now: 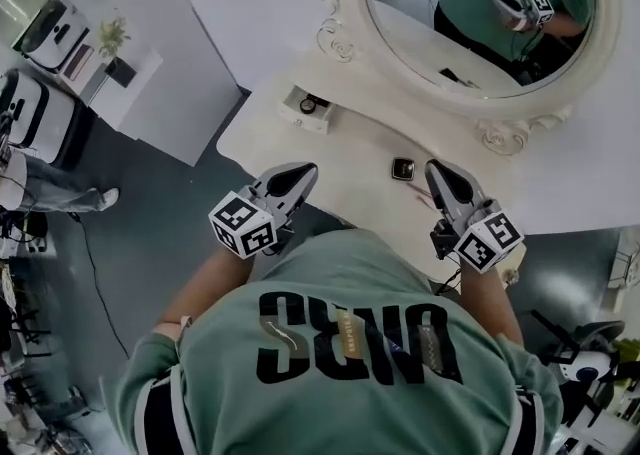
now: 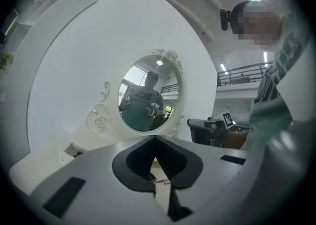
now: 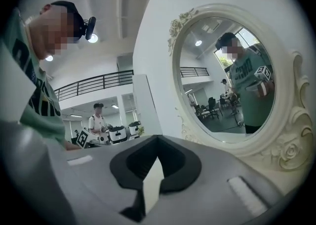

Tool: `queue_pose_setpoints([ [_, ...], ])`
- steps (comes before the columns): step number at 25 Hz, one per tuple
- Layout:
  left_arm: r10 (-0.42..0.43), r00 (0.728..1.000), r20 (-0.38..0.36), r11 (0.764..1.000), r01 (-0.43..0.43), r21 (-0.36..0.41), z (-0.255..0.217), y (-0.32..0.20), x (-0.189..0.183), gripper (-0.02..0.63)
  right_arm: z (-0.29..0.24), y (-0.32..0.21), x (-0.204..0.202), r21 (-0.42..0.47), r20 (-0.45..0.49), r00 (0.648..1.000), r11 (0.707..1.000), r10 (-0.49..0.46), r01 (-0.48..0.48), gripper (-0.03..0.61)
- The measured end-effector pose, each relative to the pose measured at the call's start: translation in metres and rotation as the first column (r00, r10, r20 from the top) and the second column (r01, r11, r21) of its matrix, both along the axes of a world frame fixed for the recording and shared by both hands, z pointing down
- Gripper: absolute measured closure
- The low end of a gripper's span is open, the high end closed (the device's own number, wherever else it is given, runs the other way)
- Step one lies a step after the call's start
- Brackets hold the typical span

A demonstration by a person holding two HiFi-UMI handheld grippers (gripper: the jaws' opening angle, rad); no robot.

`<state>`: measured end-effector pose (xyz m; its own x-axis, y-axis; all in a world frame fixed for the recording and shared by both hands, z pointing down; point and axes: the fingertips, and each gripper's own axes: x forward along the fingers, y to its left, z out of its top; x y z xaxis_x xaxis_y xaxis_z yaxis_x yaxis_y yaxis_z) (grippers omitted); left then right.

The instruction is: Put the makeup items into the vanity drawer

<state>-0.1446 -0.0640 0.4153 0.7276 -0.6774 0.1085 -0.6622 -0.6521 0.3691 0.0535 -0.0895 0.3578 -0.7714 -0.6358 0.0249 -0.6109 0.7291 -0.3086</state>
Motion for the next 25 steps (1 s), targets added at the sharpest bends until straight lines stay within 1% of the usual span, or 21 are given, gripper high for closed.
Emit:
queue_pose_setpoints([
  [4,0.031,1.000,0.001,0.999,-0.031,-0.011,0.012,-0.030,0.017,0.616,0.012,-0.021,0.019,-0.031,-0.014,1.000,0.999,0.026,-0.026,0.571],
  [7,0.028,1.000,0.008,0.999,-0.028,-0.020,0.020,-0.050,0.039,0.616,0.021,-0.039,0.040,-0.049,-0.020,1.000,0.999,0.021,-0.022,0.571],
  [10,0.022,0.999,0.030,0.999,-0.021,-0.049,0.035,-0.059,0.061,0.615,0.030,-0.052,0.058,-0.063,-0.017,1.000,0.998,0.003,-0.004,0.571],
  [14,0.049,0.995,0.090,0.996,-0.042,-0.079,0.054,-0.069,0.085,0.615,0.039,-0.063,0.073,-0.063,-0.013,1.000,0.998,-0.014,0.013,0.571],
  [17,0.113,0.980,0.163,0.991,-0.100,-0.086,0.071,-0.079,0.108,0.615,0.048,-0.071,0.079,-0.069,-0.015,1.000,0.997,-0.022,0.021,0.569],
  [19,0.180,0.958,0.222,0.982,-0.160,-0.103,0.087,-0.083,0.125,0.615,0.055,-0.071,0.083,-0.079,-0.015,1.000,0.997,-0.021,0.019,0.569],
  [21,0.255,0.925,0.282,0.965,-0.227,-0.129,0.107,-0.084,0.144,0.615,0.063,-0.069,0.088,-0.097,-0.010,1.000,0.995,-0.010,0.009,0.569],
  [22,0.296,0.903,0.313,0.954,-0.263,-0.142,0.118,-0.086,0.154,0.615,0.067,-0.070,0.090,-0.104,-0.007,1.000,0.995,-0.004,0.003,0.569],
  [24,0.373,0.844,0.385,0.928,-0.337,-0.159,0.143,-0.089,0.174,0.526,0.076,-0.071,0.096,-0.116,-0.001,1.000,0.993,0.003,-0.004,0.570],
  [25,0.409,0.806,0.427,0.912,-0.374,-0.167,0.157,-0.090,0.183,0.498,0.081,-0.071,0.098,-0.123,0.002,1.000,0.992,0.006,-0.006,0.569],
])
